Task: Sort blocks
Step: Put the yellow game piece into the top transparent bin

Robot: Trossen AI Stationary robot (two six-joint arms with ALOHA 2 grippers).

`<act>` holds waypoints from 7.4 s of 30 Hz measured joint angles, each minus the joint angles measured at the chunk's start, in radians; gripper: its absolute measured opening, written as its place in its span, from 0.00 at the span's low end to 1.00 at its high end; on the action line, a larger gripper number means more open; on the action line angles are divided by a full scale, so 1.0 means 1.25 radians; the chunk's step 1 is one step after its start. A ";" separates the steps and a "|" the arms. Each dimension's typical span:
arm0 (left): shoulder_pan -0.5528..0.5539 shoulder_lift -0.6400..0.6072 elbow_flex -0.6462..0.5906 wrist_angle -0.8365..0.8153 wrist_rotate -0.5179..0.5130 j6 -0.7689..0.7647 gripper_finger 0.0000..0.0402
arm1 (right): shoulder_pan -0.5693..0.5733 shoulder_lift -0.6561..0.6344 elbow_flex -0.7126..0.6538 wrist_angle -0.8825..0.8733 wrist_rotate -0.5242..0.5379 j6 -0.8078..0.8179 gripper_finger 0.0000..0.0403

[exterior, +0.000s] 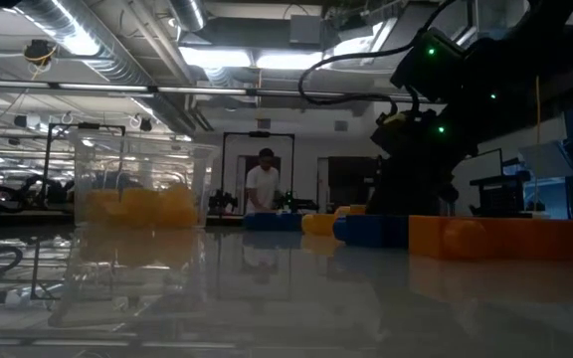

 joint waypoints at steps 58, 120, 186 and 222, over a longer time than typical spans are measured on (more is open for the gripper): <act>0.001 -0.254 0.000 -0.142 -0.295 -0.011 0.33 | -0.254 0.630 1.104 0.090 -0.274 -0.450 0.42; 0.001 -0.254 0.000 -0.152 -0.440 -0.005 0.33 | -0.219 0.435 0.969 -0.978 -0.163 -1.001 0.63; 0.001 -0.250 0.000 -0.154 -0.443 0.000 0.33 | -0.192 0.512 0.932 -0.777 -0.288 -1.180 0.49; 0.001 -0.250 0.000 -0.150 -0.448 0.036 0.33 | -0.221 0.618 1.118 0.050 -0.261 -1.180 0.52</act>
